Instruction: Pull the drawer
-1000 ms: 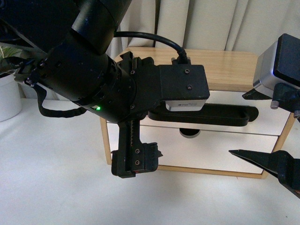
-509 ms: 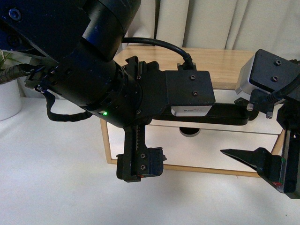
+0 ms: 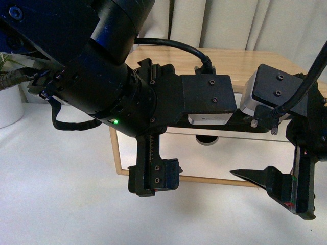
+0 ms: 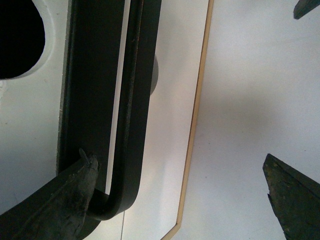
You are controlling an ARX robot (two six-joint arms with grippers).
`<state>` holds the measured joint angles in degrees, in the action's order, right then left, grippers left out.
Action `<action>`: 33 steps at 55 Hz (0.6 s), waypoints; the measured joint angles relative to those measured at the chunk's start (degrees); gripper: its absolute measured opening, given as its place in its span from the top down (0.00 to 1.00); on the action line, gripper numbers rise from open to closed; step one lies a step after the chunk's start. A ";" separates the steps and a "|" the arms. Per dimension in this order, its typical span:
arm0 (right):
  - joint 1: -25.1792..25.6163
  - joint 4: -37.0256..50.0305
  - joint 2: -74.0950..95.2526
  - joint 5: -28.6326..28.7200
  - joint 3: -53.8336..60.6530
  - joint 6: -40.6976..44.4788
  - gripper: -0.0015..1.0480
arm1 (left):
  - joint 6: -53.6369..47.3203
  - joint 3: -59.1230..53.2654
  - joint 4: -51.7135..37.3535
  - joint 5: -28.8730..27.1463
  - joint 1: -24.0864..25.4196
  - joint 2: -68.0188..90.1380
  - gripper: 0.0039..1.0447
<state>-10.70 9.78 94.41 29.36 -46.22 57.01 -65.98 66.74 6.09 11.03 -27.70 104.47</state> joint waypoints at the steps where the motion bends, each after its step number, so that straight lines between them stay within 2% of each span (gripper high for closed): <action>1: -0.02 -0.11 0.09 0.00 -0.07 0.13 0.09 | 0.00 -0.02 0.00 0.00 0.00 0.00 0.06; 19: -0.66 -1.05 2.05 -1.03 -1.97 1.05 0.09 | -0.09 -0.55 -0.63 0.00 -0.09 0.00 0.06; 33: -1.66 -7.32 1.40 -1.53 -3.23 5.29 0.09 | -2.16 -0.94 -0.07 -0.37 -0.55 -0.02 0.06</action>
<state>-12.36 2.46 95.81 27.83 -49.45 62.30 -68.14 65.80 6.02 10.66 -28.25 104.44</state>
